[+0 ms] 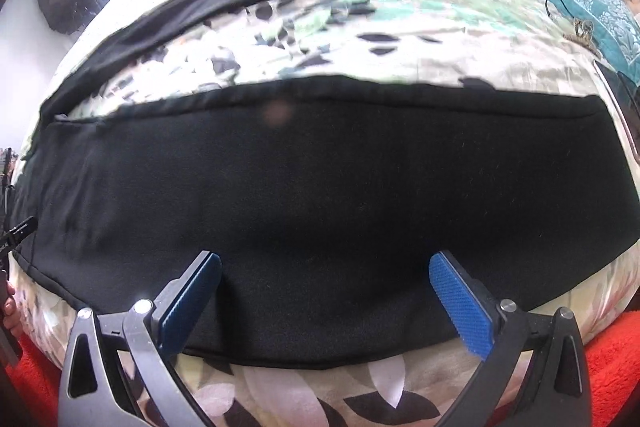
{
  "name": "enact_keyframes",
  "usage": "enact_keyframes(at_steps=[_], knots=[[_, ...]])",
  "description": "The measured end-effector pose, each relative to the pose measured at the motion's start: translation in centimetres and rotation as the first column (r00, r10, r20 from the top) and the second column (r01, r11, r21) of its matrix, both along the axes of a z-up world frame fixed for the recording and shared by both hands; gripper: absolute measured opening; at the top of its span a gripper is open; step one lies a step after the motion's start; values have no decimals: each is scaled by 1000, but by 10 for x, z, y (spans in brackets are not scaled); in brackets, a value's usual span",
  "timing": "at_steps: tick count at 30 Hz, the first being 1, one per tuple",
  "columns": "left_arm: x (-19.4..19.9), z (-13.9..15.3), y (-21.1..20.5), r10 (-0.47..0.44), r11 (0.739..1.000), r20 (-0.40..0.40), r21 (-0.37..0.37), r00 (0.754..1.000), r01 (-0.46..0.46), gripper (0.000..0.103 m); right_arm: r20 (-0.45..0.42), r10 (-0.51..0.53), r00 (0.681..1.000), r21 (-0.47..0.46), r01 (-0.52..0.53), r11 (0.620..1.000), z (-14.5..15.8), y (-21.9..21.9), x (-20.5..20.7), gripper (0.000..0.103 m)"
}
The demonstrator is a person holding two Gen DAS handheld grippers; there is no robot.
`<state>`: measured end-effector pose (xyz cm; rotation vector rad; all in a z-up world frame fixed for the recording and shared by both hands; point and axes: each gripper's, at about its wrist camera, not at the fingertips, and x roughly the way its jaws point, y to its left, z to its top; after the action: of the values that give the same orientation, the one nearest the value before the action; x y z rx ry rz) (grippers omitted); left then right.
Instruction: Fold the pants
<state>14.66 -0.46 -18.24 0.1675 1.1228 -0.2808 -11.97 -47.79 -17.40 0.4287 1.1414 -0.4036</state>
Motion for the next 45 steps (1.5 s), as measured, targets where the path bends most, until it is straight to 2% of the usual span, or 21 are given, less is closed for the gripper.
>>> enact_keyframes(at_steps=[4, 8, 13, 17, 23, 28, 32, 39, 41, 42, 43, 44, 45], knots=[[10, 13, 6, 4, 999, -3, -33, 1000, -4, 103, 77, -23, 997, 19, 22, 1000, 19, -6, -3, 103], [34, 32, 9, -7, 999, 3, -41, 1000, 7, 103, 170, -14, 985, -8, 15, 1000, 54, -30, 3, 103], [70, 56, 2, -21, 1000, 53, -16, 998, 22, 103, 172, 71, 982, -134, -48, 990, 88, -76, 37, 103], [102, 63, 1, 5, 997, 35, -76, 999, -3, 103, 192, 52, 980, -97, -33, 995, 102, -137, 76, 103], [127, 65, -2, 55, 994, 10, -96, 998, -54, 103, 121, -31, 992, -43, 36, 998, 81, -255, 151, 103], [132, 56, -6, 62, 997, -4, -43, 998, -63, 103, 49, -31, 998, -27, 33, 999, 58, -330, 220, 103], [131, 48, -7, 68, 997, -19, -20, 998, -68, 103, 8, -40, 999, 57, 40, 998, 28, -366, 264, 97], [138, 36, -15, 82, 996, -51, -23, 995, -83, 103, -40, -95, 995, 57, 97, 994, -20, -392, 307, 96], [142, 34, -19, 84, 996, -53, -22, 995, -85, 103, -52, -81, 995, 77, 84, 993, -31, -393, 316, 79], [143, 33, -21, 83, 996, -54, -20, 995, -84, 103, -68, -65, 996, 76, 70, 995, -36, -392, 320, 55], [145, 33, -23, 81, 996, -53, -19, 995, -82, 103, -93, -53, 994, 29, 56, 998, -37, -389, 323, 37], [146, 32, -26, 76, 997, -53, -19, 996, -77, 103, -98, -39, 994, 14, 40, 999, -35, -388, 324, 29], [148, 33, -29, 70, 997, -52, -20, 996, -71, 103, -90, -34, 995, 29, 37, 999, -33, -389, 324, 12]])
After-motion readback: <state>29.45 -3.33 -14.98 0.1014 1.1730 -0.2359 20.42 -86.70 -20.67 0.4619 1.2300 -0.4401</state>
